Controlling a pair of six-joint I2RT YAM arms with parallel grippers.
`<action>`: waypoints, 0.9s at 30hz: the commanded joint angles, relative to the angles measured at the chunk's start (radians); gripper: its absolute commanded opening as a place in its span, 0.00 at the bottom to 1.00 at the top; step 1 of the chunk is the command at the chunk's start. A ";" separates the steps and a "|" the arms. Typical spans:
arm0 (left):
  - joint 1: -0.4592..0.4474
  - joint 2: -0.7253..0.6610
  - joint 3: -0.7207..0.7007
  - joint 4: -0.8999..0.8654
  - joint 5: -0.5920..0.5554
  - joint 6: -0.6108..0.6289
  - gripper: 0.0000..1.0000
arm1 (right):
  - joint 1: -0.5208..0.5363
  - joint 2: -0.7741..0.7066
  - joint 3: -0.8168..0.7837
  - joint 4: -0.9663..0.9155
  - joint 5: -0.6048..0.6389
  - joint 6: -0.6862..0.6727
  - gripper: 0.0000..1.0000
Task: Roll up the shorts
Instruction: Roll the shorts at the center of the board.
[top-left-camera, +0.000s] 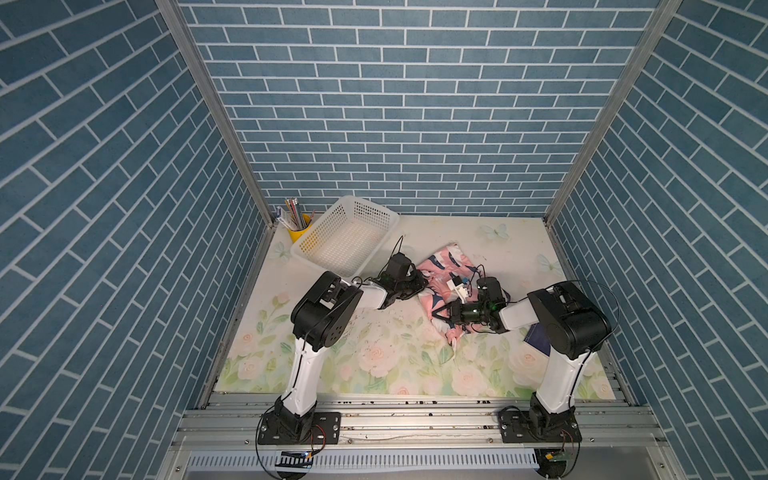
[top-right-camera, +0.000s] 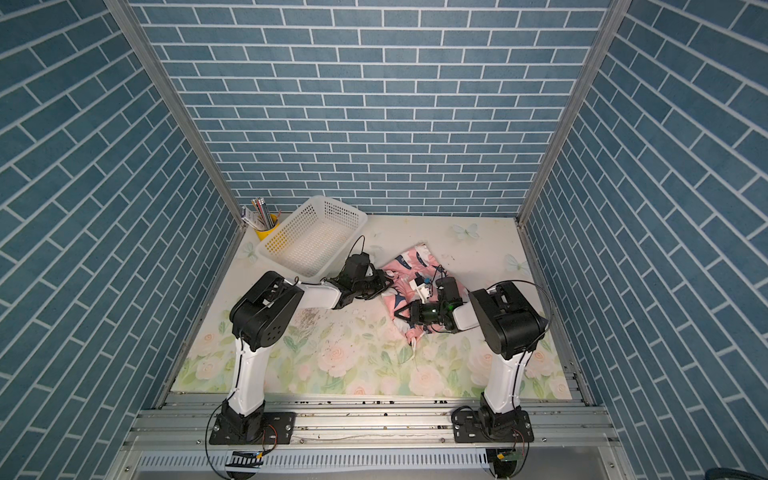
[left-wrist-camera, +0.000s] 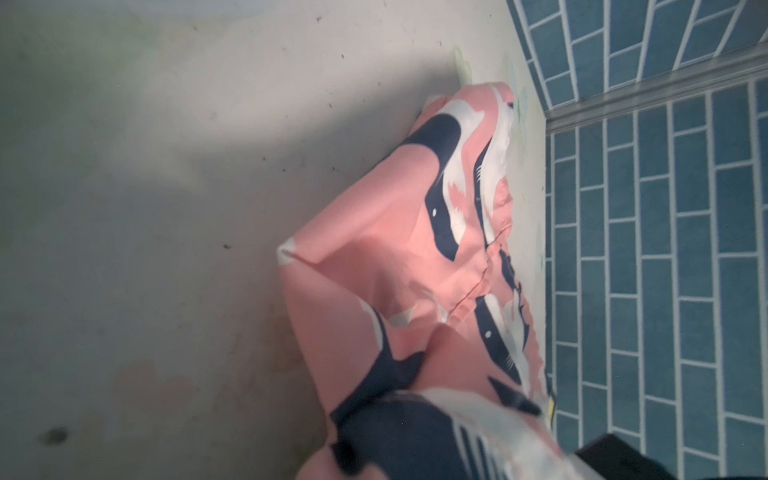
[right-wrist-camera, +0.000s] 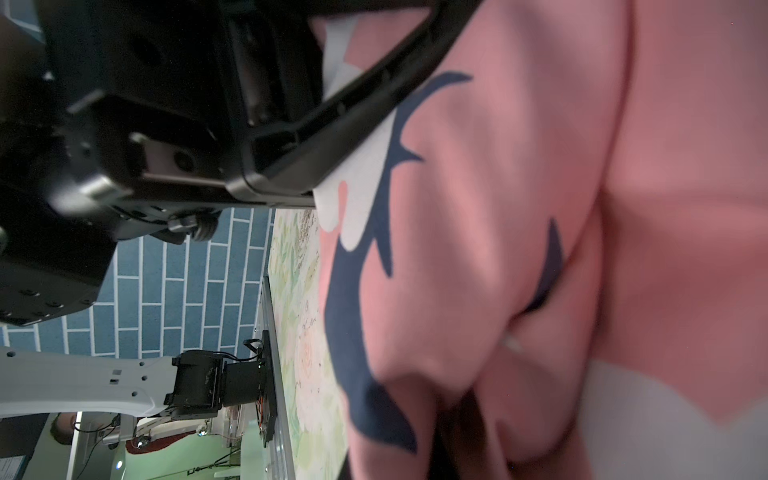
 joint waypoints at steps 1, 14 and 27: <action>0.010 0.001 0.051 -0.043 -0.029 -0.001 0.00 | 0.004 -0.022 0.022 -0.258 0.090 -0.110 0.27; 0.010 -0.014 0.111 -0.201 -0.037 -0.058 0.00 | 0.342 -0.453 0.230 -0.902 1.159 -0.519 0.71; 0.013 -0.014 0.105 -0.207 -0.002 -0.111 0.00 | 0.607 -0.261 0.276 -0.879 1.540 -0.544 0.86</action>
